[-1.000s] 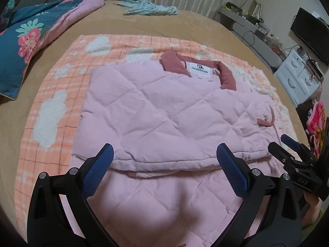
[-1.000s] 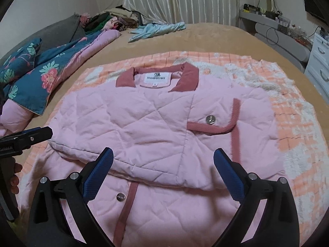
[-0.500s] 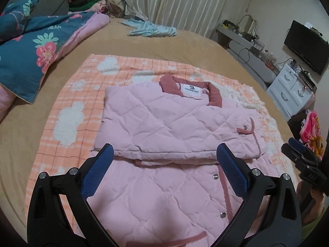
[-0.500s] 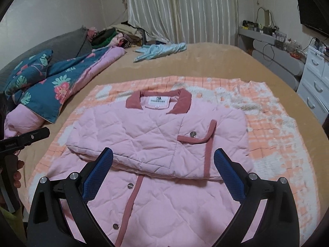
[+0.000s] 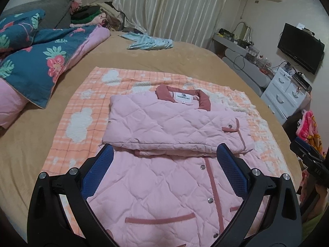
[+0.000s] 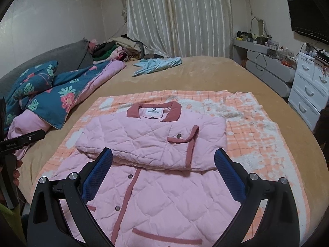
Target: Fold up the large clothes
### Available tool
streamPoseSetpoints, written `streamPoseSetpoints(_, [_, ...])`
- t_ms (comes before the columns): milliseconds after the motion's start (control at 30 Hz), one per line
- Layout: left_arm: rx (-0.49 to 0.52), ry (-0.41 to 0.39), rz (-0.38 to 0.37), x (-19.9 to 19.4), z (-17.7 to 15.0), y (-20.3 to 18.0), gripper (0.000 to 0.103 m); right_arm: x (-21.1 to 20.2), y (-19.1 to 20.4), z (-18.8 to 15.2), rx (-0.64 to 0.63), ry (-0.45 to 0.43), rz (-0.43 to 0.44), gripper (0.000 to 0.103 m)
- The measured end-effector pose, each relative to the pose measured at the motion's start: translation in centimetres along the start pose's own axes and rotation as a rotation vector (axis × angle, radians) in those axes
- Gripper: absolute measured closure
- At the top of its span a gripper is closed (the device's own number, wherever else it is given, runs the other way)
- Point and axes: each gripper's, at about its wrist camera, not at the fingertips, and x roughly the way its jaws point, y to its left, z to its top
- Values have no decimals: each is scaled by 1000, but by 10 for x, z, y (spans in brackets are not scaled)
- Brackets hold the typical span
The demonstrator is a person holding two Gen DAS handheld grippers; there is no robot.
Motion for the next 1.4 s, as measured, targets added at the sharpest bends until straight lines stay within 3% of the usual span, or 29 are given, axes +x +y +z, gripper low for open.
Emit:
streamPoseSetpoints(633, [13, -17, 35, -43, -36, 5, 9, -51, -5, -35, -3, -28, -27, 4])
streamPoseSetpoints(1400, [-5, 122, 151, -36, -117, 49, 9, -57, -23, -98, 14, 26, -35, 4])
